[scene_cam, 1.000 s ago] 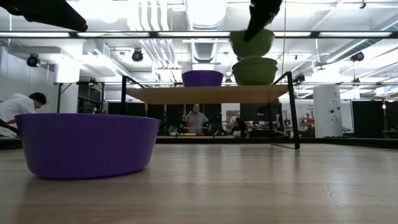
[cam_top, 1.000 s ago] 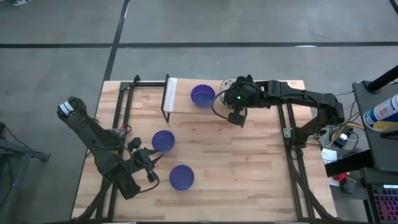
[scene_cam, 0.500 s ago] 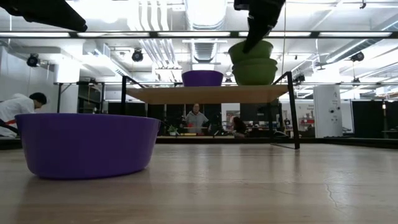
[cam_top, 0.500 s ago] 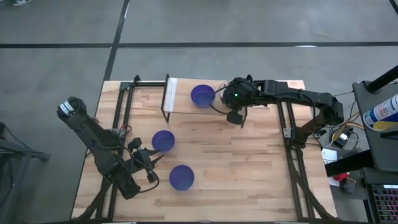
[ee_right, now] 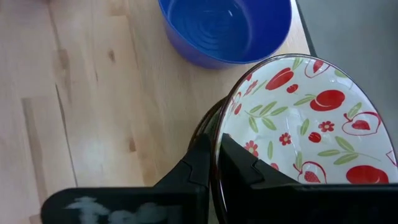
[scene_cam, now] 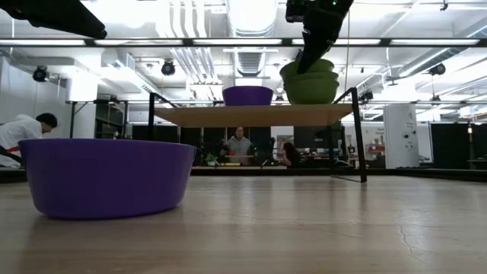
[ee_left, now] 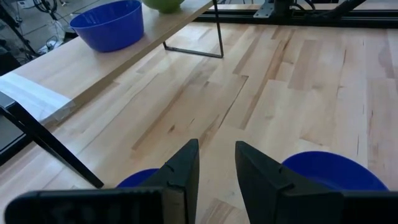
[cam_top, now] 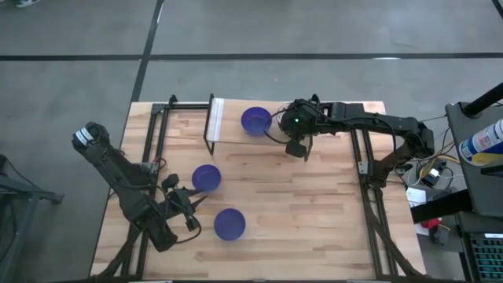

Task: Pick & Place Mini bowls
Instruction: Stack the white patterned bowl on top of the stacked white patterned bowls on the shelf

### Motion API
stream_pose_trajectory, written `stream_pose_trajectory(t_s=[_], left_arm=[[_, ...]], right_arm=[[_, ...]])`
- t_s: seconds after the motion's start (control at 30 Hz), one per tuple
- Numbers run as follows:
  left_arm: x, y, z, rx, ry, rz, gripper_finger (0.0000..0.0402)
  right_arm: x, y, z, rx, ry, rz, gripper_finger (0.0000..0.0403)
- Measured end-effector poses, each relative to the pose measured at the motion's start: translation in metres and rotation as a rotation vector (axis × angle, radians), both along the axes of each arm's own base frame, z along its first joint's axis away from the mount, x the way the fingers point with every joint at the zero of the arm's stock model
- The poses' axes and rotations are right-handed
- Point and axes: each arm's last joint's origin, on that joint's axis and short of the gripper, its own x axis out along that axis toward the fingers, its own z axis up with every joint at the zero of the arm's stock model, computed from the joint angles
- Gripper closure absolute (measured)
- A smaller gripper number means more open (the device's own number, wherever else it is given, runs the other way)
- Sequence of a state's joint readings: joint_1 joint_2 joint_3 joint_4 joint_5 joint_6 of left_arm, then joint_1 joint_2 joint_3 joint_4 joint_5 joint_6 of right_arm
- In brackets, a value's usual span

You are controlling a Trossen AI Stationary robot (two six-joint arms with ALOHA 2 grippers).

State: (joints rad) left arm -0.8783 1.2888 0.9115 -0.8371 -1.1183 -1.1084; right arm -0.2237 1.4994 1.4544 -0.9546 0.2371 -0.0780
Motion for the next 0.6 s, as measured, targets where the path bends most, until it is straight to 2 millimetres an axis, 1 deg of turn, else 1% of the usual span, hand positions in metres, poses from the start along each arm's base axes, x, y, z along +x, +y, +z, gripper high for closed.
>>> stream_pose_trajectory(t_s=[0.6], left_arm=[[0.0,0.0,0.0,0.002,0.0,0.0,0.0301]], right_arm=[[-0.0036,-0.0024,-0.0013,0.03,0.013,-0.054,0.0348]])
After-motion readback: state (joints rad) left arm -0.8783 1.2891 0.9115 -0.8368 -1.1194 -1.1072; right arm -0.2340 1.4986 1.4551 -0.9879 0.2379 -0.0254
